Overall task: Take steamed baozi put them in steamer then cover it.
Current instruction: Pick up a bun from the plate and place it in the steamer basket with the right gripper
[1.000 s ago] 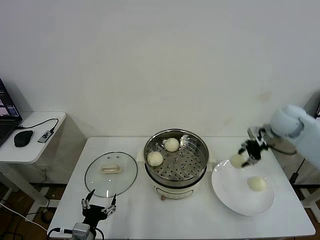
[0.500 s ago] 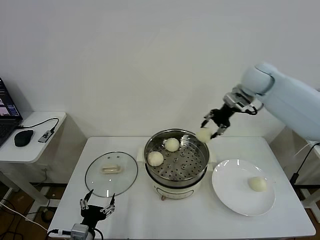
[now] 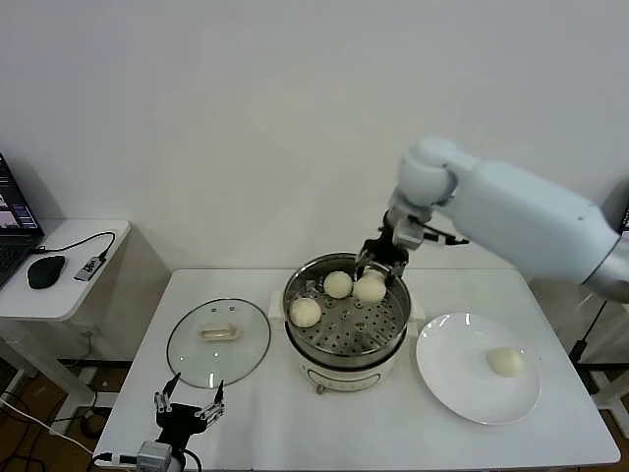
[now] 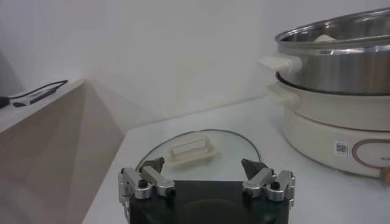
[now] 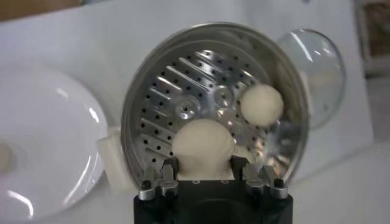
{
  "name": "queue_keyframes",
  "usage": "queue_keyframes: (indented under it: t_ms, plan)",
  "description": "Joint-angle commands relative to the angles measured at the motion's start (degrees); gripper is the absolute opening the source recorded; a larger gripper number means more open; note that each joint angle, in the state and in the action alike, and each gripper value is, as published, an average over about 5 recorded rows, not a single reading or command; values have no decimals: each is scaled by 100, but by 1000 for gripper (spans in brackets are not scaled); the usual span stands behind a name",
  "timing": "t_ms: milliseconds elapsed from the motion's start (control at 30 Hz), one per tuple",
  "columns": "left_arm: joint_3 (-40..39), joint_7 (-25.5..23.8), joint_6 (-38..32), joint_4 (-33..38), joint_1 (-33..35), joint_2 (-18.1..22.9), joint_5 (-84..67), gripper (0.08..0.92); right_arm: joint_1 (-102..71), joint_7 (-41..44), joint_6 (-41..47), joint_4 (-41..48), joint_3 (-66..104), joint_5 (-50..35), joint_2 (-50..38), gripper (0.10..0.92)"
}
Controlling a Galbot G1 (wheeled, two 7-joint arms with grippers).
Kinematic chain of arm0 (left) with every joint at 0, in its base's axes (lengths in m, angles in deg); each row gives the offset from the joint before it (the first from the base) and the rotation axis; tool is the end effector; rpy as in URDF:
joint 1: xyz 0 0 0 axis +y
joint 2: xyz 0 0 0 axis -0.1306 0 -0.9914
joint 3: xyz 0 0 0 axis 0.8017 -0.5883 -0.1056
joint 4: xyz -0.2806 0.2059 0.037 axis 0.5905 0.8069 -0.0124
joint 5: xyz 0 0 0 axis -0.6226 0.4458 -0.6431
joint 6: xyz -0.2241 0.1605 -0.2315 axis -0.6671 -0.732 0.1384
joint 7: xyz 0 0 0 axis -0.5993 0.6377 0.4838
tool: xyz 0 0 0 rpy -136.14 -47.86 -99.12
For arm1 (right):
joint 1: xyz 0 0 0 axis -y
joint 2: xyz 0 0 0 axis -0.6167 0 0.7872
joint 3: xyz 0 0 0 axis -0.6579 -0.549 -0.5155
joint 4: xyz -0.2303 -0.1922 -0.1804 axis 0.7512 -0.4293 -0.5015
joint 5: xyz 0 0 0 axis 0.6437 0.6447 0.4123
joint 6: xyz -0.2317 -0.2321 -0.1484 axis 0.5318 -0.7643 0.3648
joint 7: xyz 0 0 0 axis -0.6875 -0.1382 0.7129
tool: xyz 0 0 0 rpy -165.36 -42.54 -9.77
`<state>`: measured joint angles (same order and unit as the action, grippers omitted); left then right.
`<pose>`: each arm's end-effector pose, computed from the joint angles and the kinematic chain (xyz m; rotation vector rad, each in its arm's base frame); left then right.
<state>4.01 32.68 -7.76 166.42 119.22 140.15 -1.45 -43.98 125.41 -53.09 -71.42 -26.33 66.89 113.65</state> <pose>0.1481 0.0528 -0.3164 -0.0686 -2.7742 -0.3334 0.5407 0.0692 -0.0276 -2.0930 0.2378 -2.2561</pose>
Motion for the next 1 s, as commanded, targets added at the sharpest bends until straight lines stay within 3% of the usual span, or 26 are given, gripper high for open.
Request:
queue_keyframes:
  t_ms: [33,467,1000]
  plan:
    - [4,3,1,13,2,7,2,823,-510,-53,-633,-495,40,989,222,543]
    - [-22,2,4,15,12,40,8,823,-791,-97,-455,-475,132,1098,495,543]
    - [-8,1,-1,-23,5,18,-9,823,-827,-69,23,-475,-58,606,574,543]
